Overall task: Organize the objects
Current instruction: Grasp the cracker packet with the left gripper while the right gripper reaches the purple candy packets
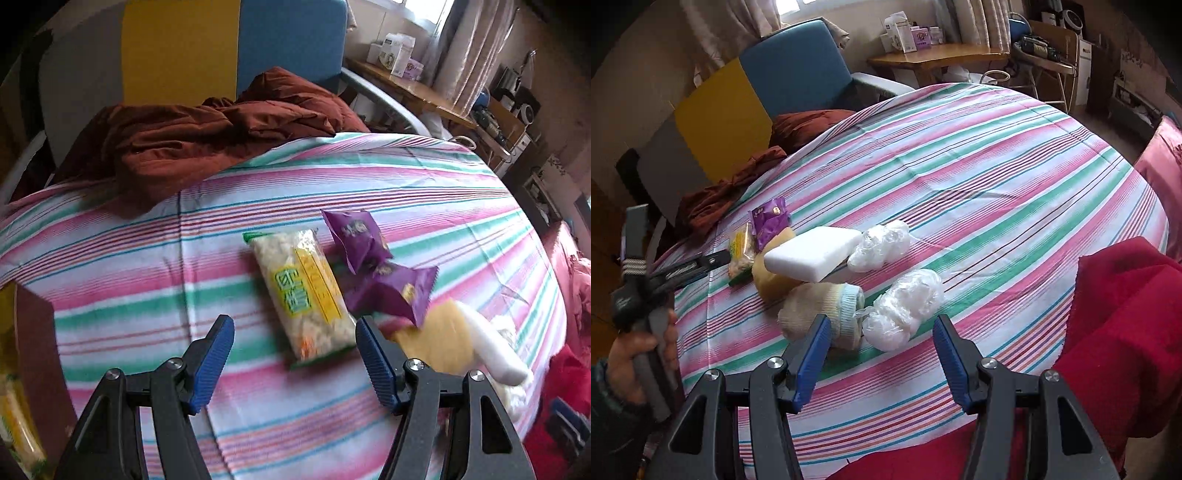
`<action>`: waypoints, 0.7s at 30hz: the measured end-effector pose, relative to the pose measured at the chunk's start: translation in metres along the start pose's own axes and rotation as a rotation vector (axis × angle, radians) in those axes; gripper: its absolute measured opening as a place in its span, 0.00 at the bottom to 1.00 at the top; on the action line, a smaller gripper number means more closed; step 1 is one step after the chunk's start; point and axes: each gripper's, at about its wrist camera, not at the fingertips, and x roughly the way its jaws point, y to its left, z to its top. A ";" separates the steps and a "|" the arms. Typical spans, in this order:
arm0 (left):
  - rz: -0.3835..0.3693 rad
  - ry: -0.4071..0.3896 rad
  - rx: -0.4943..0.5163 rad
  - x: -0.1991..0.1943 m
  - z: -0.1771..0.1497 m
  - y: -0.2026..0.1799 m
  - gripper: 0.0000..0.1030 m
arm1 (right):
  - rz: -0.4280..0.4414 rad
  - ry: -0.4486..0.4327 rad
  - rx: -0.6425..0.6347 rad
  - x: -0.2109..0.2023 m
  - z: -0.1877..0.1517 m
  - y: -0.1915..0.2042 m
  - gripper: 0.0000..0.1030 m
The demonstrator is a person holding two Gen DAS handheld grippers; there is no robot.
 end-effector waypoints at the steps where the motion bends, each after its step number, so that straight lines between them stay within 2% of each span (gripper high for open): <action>1: 0.002 0.003 0.000 0.005 0.004 -0.001 0.67 | 0.004 0.000 0.000 0.000 0.000 0.000 0.56; 8: 0.031 0.021 0.005 0.035 0.016 -0.002 0.66 | 0.023 0.004 0.006 0.001 0.001 -0.002 0.56; 10: 0.030 0.019 0.013 0.039 0.015 -0.002 0.61 | 0.022 0.006 0.006 0.001 0.001 -0.002 0.56; 11: 0.038 0.006 0.028 0.038 0.013 -0.003 0.47 | 0.020 0.007 0.006 0.001 0.001 -0.002 0.56; 12: 0.042 -0.002 0.049 0.037 0.011 -0.004 0.46 | 0.016 0.011 0.007 0.002 0.001 -0.002 0.56; 17: 0.032 -0.010 0.045 0.025 -0.008 0.003 0.45 | 0.006 0.057 -0.008 0.008 0.005 0.000 0.56; 21: 0.024 -0.006 0.017 0.009 -0.031 0.011 0.45 | 0.030 0.059 -0.022 0.012 0.020 0.009 0.56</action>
